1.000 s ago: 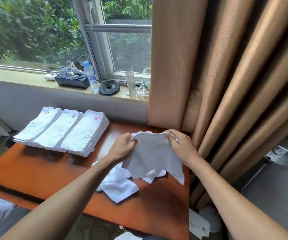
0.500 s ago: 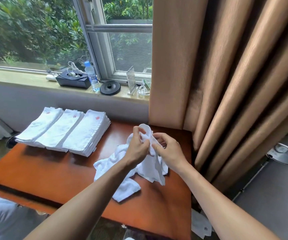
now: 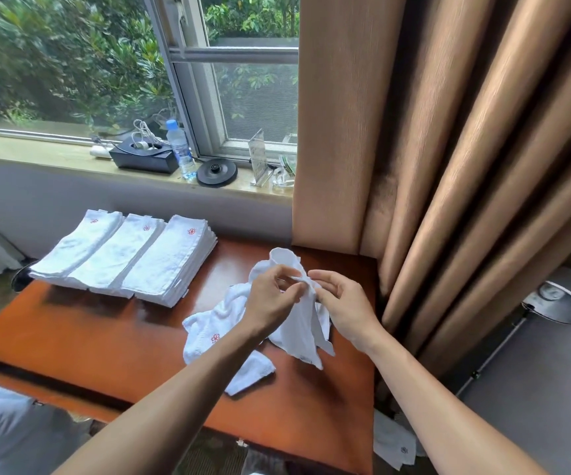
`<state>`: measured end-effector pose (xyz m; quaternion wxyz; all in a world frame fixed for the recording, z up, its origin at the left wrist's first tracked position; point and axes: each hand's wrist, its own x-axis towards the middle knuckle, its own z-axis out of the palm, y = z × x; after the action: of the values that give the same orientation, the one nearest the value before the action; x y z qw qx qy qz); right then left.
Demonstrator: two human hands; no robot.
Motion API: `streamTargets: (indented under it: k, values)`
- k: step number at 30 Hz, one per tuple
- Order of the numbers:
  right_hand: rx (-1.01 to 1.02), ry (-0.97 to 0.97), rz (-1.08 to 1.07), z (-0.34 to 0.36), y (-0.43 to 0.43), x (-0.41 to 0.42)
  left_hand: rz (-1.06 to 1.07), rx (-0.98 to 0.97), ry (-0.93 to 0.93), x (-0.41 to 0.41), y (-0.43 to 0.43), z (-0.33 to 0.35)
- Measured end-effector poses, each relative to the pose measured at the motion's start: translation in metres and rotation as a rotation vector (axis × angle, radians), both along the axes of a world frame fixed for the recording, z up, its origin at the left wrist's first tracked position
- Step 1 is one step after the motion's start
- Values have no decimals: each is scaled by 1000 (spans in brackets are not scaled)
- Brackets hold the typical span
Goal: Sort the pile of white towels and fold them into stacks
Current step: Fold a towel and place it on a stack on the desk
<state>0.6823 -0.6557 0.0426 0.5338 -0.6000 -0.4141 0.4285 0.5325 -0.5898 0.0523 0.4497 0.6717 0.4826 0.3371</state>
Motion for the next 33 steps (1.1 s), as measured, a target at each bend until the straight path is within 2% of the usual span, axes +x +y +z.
streamTargets:
  k: [4, 10, 16, 22, 27, 30, 33]
  values:
    - [-4, -5, 37, 2, 0, 7, 7, 22, 10, 3, -3, 4]
    - [5, -224, 54, 5, 2, 15, -18, 99, 52, 4, -6, 6]
    - [7, -324, 21, 3, -3, 18, -75, 88, 71, 6, -3, 2]
    - [7, -320, 66, 5, -6, 17, -14, 67, 55, 9, -3, 0]
    - [54, -306, 55, 5, -9, 18, -57, 98, 76, 10, -3, 0]
    - [70, -364, 49, 7, -9, 22, -126, 179, 194, 8, 1, 0]
    - [62, -410, 58, 9, -8, 30, -166, 205, 488, 0, 11, -2]
